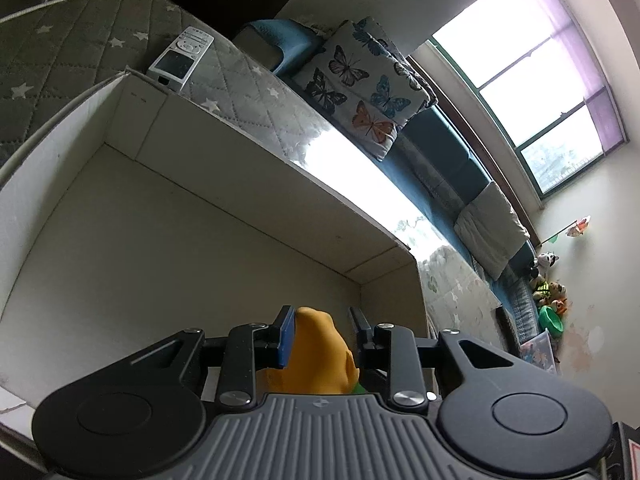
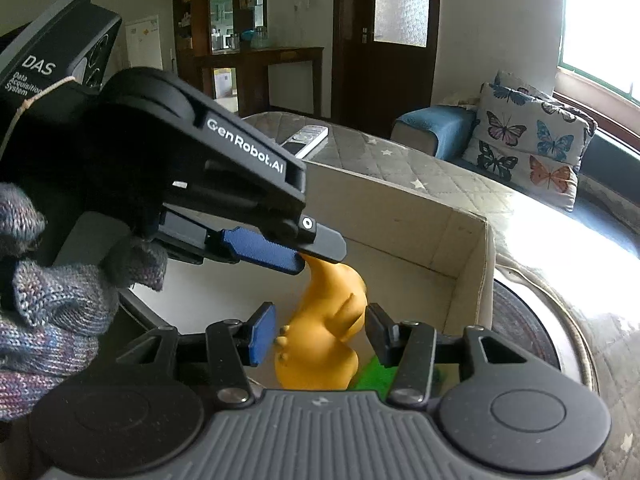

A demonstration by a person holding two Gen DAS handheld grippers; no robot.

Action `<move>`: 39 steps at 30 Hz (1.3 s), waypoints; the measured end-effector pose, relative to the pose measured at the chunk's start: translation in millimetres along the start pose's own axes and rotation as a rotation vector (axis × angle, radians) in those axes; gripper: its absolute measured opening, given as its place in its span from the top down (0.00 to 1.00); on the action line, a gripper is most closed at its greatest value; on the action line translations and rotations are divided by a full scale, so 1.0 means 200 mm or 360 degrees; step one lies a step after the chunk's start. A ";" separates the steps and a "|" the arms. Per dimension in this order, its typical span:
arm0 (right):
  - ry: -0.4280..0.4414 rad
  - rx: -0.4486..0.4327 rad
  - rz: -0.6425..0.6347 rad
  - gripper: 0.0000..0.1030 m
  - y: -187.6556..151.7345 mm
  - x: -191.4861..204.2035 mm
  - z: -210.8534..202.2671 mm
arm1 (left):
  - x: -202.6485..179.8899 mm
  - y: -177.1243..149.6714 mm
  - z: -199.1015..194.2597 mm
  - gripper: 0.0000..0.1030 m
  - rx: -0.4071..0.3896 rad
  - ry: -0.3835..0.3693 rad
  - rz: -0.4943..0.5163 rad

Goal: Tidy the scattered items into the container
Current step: 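Carry the orange duck into the white box and open the left tool, then move the left tool back toward the red-and-cream round toy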

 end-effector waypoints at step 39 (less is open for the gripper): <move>-0.0075 -0.0206 0.0179 0.42 -0.49 0.21 -0.57 | -0.11 -0.64 -0.42 0.70 -0.0037 0.0107 0.0379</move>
Point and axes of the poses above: each gripper's, at about its wrist camera, not at the fingertips, and z roughly the way its jaws point, x to its left, y to its top, the point moved 9 cm from there along z, roughly the way its jaws point, and after that the axes turned 11 degrees about x, right-handed, at the moved point
